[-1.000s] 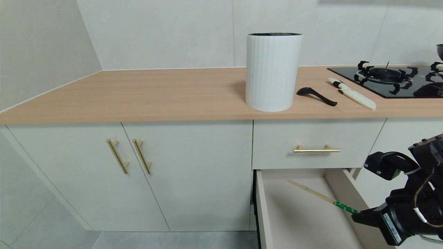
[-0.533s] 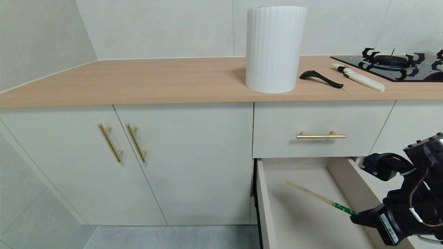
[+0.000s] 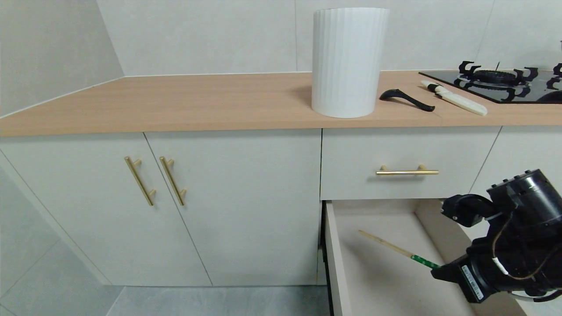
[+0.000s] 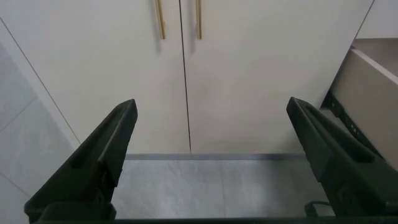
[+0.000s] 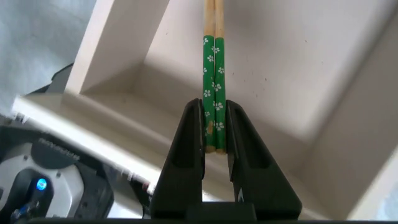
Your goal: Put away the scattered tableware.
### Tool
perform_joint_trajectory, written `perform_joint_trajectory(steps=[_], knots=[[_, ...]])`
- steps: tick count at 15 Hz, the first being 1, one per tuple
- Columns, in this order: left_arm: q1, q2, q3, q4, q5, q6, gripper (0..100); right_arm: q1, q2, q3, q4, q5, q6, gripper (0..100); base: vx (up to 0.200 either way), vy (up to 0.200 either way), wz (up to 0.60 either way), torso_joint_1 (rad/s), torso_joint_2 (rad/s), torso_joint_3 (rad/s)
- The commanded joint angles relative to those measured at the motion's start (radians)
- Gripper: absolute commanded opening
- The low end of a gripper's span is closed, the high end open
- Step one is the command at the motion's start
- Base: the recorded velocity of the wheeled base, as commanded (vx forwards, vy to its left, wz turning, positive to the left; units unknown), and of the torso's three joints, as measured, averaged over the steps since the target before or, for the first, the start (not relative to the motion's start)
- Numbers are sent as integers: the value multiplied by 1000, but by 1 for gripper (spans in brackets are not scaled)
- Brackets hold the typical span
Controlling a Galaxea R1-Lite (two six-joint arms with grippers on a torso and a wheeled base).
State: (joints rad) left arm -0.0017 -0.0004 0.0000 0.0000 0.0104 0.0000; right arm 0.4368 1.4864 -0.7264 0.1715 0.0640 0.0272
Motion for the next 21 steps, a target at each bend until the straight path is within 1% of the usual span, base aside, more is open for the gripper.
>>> perform_joint_trajectory(steps=[1,2,4,5,6,7,8,9,11,15,21], knots=[[0,0,0,0,0,0,100,0,155,1,-79,-1,5,0,0,0,0,0,0,0],[0,0,0,0,0,0,100,0,218,1,-145,-18,14,0,0,0,0,0,0,0],[0,0,0,0,0,0,100,22,325,-7,-259,-78,100,0,0,0,0,0,0,0],[0,0,0,0,0,0,100,48,407,-13,-348,-128,175,0,0,0,0,0,0,0],[0,0,0,0,0,0,100,74,471,-15,-423,-170,214,0,0,0,0,0,0,0],[0,0,0,0,0,0,100,92,526,-15,-494,-210,243,0,0,0,0,0,0,0],[0,0,0,0,0,0,100,102,554,-15,-532,-231,258,0,0,0,0,0,0,0],[0,0,0,0,0,0,100,106,614,-15,-641,-286,292,0,0,0,0,0,0,0],[0,0,0,0,0,0,100,106,663,-15,-727,-302,307,0,0,0,0,0,0,0],[0,0,0,0,0,0,100,108,712,-34,-734,-302,338,0,0,0,0,0,0,0],[0,0,0,0,0,0,100,109,821,-50,-731,-309,338,0,0,0,0,0,0,0]])
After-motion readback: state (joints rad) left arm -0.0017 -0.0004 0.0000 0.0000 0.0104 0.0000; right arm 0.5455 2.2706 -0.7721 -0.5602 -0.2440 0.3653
